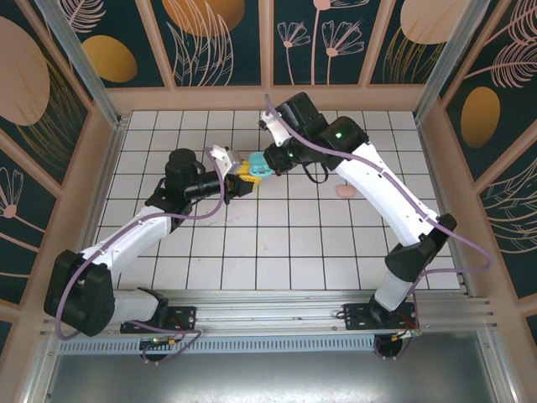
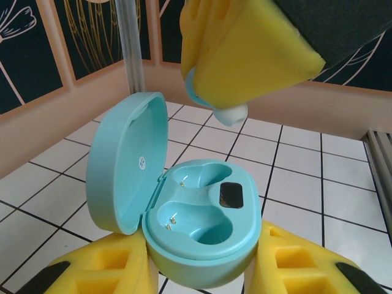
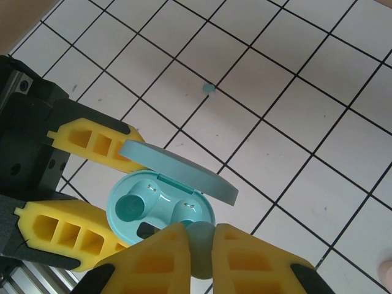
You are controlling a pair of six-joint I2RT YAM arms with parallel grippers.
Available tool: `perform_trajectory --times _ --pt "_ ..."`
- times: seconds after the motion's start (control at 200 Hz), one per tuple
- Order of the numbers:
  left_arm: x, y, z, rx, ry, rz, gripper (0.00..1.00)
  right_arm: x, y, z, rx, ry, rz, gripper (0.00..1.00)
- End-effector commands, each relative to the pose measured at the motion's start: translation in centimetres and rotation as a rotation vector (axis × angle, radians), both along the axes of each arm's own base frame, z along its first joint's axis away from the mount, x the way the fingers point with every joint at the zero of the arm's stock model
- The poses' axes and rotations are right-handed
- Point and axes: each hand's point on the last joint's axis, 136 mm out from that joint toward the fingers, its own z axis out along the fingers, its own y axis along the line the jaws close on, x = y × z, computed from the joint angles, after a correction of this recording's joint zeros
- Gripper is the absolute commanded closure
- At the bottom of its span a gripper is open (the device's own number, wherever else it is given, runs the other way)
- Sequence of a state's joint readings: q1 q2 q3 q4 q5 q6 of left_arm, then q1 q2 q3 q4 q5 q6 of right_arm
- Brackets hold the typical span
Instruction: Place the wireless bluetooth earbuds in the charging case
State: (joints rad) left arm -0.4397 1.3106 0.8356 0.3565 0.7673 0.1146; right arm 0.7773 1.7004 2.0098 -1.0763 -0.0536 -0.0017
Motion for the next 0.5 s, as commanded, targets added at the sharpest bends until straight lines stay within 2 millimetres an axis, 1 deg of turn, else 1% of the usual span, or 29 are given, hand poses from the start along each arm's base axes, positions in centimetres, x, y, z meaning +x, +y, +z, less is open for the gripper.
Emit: perform_trajectory --times 0.0,0.17,0.255,0.495 --pt "-0.2 -0.5 2.1 -0.035 -0.047 -0.031 0.80 -0.6 0.2 0.4 0.004 -0.023 0.039 0.89" --pt "-0.2 -0.4 1.7 -0.032 -0.039 -0.030 0.80 -0.5 0.4 -0.3 -0.014 -0.012 0.051 0.88" --pt "-0.3 -0.3 1.9 -0.039 -0.038 -0.028 0.80 -0.5 0.5 -0.3 -0.017 -0.010 0.059 0.88" --pt "-0.5 -0.2 2.0 -0.048 -0.036 -0.024 0.80 -0.8 0.7 -1.3 -0.035 0.004 0.071 0.87"
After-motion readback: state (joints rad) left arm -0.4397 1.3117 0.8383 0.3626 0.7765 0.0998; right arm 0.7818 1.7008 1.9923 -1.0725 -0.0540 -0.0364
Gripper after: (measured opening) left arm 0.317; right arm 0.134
